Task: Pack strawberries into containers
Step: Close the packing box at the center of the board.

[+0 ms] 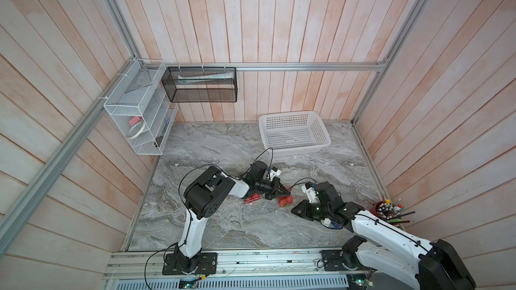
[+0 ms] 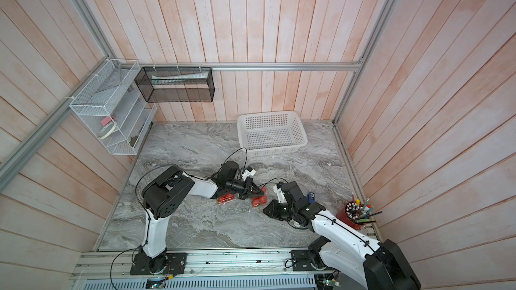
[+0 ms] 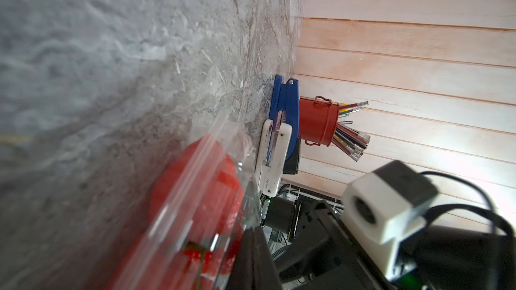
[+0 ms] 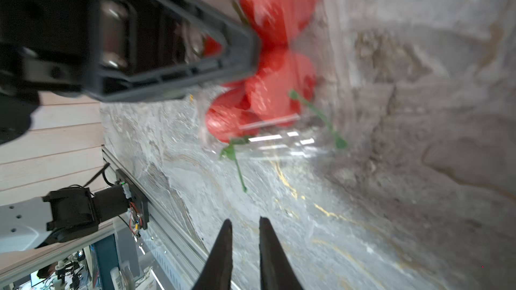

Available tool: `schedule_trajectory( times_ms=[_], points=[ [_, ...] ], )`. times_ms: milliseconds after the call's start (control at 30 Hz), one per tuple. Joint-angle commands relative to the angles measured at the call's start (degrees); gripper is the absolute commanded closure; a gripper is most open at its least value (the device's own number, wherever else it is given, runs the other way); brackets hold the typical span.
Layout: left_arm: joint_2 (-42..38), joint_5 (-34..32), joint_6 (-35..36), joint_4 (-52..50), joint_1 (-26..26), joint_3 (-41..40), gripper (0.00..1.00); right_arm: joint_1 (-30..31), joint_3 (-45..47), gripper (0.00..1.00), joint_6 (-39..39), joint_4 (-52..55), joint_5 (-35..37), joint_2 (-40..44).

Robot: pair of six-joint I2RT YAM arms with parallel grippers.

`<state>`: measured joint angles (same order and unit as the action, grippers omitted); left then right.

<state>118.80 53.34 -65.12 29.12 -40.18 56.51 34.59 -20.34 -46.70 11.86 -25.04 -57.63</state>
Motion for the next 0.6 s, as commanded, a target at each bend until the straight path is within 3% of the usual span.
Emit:
schedule_trajectory(
  times_ms=[0,133,367,567],
  points=[
    [1.7,-2.01,1.8,-4.36,0.5,0.01,0.95,0.38,0.24,0.8,-1.75,-2.79,2.86,-2.29],
    [1.49,-2.2,1.89,-4.69,0.46,0.09,0.95,-1.98,-1.93,0.8,0.81,-3.78,5.52,-6.85],
    [1.64,-2.06,1.93,-5.25,0.46,-0.5,0.95,-11.79,-5.37,0.8,7.16,-10.16,1.06,-14.62],
    [1.95,-1.68,2.21,-5.74,0.85,0.04,0.95,-14.59,-13.53,0.79,11.45,-15.32,-3.31,-25.14]
  ],
)
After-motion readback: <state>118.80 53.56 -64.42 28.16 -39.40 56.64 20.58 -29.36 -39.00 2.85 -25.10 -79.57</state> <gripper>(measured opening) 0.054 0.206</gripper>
